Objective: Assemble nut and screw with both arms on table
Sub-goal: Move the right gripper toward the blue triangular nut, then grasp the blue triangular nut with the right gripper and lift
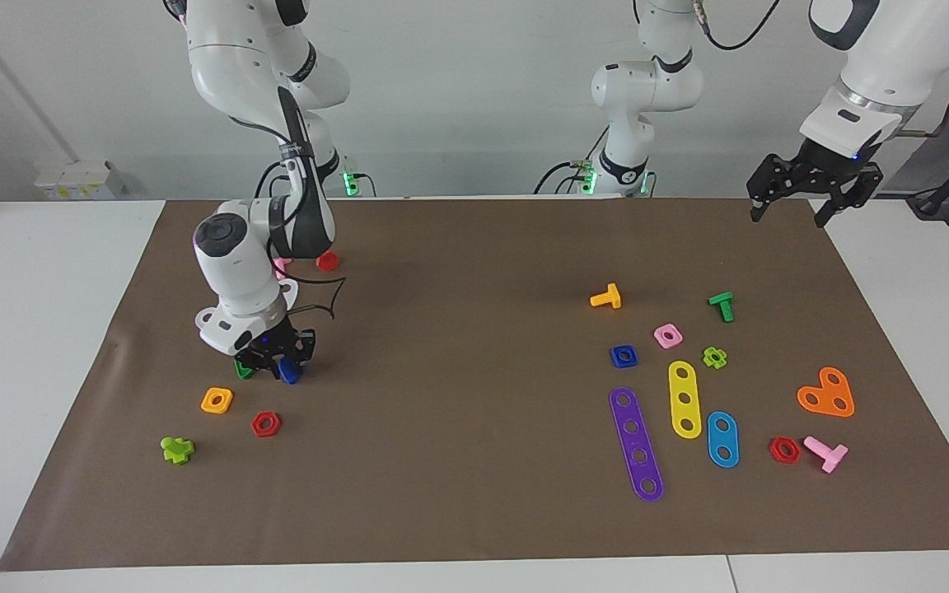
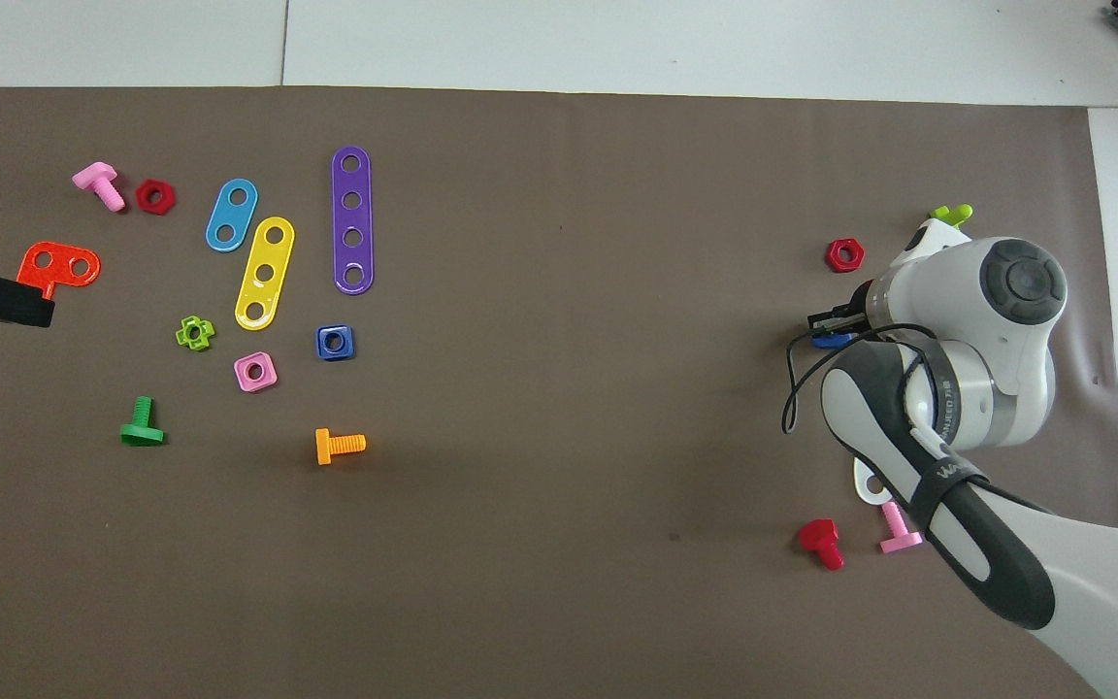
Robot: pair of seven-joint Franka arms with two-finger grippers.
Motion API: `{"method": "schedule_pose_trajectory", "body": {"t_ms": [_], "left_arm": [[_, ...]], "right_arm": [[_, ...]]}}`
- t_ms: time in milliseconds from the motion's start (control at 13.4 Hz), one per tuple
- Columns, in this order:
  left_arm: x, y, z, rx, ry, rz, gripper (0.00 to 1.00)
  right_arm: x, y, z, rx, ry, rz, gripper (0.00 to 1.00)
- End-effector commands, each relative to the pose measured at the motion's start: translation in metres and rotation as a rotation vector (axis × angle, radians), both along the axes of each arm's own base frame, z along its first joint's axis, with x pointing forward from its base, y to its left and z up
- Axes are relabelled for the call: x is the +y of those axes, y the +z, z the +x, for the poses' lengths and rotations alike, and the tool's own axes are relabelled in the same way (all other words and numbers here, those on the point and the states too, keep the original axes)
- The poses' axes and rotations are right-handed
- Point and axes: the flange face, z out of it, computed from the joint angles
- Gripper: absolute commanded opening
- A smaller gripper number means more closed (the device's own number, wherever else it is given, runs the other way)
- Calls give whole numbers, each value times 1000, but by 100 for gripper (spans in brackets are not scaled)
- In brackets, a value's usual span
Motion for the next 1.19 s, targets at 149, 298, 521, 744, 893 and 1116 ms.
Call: {"method": "schedule_pose_trajectory", "body": {"t_ms": [149,298,521,744,893,1116], "left_arm": [[3,1,-9,6,-2,20,100],[3,1,-9,8,-2,20,100],[3,1,-9,8,-2,20,100],[3,1,-9,8,-2,20,100],[3,1,-9,8,-2,20,100],[3,1,-9,8,-2,20,100]], "right_arm": [[-4,-3,-4,-5,14,19,37],[-4,-4,-4,-3,16,19,37],[-3,-1,-2,-3,19,19,0],[-3,17,6,4,19,21,0],[5,61,20,25,10,30,0],[36,126,40,10,-75,47,0]]}}
